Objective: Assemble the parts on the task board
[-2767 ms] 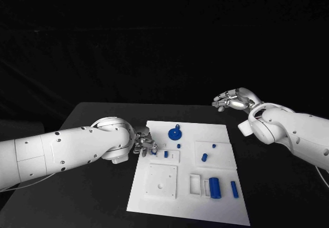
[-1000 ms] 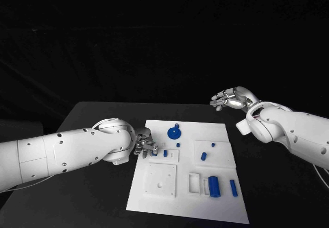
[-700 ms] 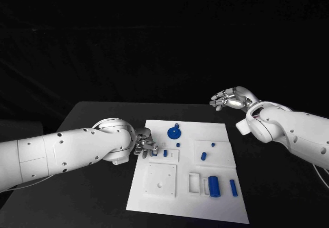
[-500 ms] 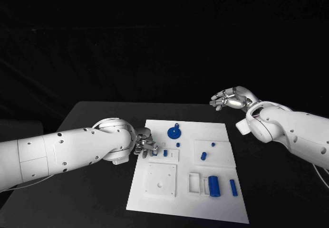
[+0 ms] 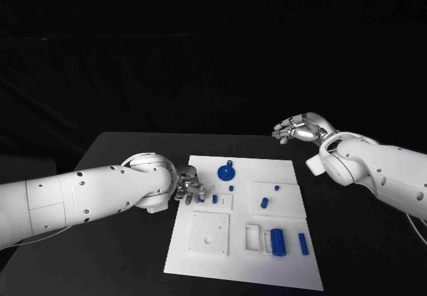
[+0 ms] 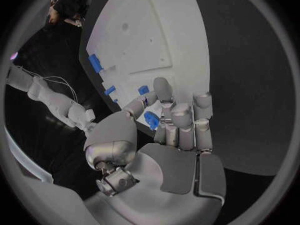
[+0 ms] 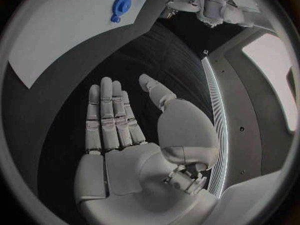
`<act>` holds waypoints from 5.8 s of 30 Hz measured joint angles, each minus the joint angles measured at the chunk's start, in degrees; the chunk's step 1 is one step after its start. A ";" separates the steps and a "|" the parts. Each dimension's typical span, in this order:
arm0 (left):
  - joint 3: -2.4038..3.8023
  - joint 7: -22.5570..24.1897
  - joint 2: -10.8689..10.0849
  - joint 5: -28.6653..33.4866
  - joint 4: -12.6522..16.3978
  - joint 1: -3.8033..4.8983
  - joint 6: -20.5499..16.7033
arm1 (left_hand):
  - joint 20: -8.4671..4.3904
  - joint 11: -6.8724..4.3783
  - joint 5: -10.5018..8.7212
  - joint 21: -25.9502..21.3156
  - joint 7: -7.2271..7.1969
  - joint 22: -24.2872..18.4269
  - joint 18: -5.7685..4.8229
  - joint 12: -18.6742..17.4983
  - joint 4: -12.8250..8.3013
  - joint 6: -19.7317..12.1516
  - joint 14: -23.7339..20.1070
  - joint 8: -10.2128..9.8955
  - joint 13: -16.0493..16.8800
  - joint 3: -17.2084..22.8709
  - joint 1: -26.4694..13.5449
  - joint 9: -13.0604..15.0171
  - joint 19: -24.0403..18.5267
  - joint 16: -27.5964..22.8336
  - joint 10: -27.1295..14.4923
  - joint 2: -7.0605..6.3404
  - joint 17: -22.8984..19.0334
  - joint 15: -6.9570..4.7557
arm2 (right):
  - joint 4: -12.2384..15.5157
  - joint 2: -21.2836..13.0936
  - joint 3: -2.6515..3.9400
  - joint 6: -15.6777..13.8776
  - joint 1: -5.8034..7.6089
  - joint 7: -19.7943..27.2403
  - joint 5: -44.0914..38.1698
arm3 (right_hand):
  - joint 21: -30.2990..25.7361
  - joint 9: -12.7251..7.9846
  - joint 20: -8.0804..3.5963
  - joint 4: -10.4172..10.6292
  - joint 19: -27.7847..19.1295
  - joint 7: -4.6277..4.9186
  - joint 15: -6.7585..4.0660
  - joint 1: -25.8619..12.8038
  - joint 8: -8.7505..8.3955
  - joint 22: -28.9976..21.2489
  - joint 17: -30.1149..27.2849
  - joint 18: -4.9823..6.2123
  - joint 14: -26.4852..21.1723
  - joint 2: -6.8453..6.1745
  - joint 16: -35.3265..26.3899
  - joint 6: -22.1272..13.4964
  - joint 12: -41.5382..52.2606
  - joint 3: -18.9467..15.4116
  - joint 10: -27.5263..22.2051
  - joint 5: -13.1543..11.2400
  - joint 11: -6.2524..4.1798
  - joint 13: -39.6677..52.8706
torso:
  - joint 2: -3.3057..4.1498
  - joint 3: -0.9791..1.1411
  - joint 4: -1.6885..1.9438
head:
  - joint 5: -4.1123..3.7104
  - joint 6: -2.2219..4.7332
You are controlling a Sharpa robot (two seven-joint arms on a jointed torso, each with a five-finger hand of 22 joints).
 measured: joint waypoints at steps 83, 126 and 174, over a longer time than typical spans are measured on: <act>0.43 0.43 1.73 1.85 -2.73 0.34 6.45 | 0.00 -0.24 -5.52 0.45 -0.41 0.01 -0.01 2.44 2.54 1.03 0.21 0.50 2.07 -0.31 -0.71 2.27 0.00 0.23 0.20 0.80 1.40 -0.39 | 0.27 -0.07 0.00 0.11 0.00 -0.02 0.03 | -0.45 -0.28 0.20 0.16 -0.22 -0.19 0.00 0.22 0.00 0.13 0.29 0.00 0.00 0.22 -0.67 0.20 -0.66 0.16 0.20 0.20 0.21 -0.21 | -0.03 0.04 0.03 | -0.26 -0.19; 0.10 0.14 1.65 2.16 -2.46 -0.14 6.42 | 0.00 -0.13 -20.81 0.44 -4.51 0.04 -0.01 2.92 8.40 11.66 2.05 0.81 2.73 -1.04 -2.45 2.83 0.00 0.22 -0.50 -5.21 2.05 -2.01 | 0.27 -0.15 0.00 0.12 0.00 -0.04 0.04 | -0.45 -0.38 0.20 0.16 -0.22 -0.19 0.00 0.23 0.00 0.16 0.38 0.00 0.00 0.23 -0.90 0.20 -0.88 0.16 0.41 0.42 0.00 -0.30 | -0.01 -0.03 0.04 | -0.33 -0.18; 1.65 30.50 4.36 -3.03 -6.47 -0.22 -16.94 | 3.00 9.42 -26.59 -5.37 3.58 -1.13 -0.32 -19.82 -0.48 -5.84 -6.90 -9.38 -8.62 1.42 27.70 -4.11 -8.68 -11.14 -17.86 -15.58 -2.89 6.89 | -0.31 0.05 0.00 0.08 0.00 -0.05 0.15 | -0.89 -0.79 0.41 0.16 -0.43 0.00 0.00 -0.01 0.00 0.40 0.80 0.87 0.00 -0.01 -1.34 0.00 -1.60 0.16 0.55 1.59 0.14 -0.48 | -0.02 0.03 0.01 | -1.42 0.62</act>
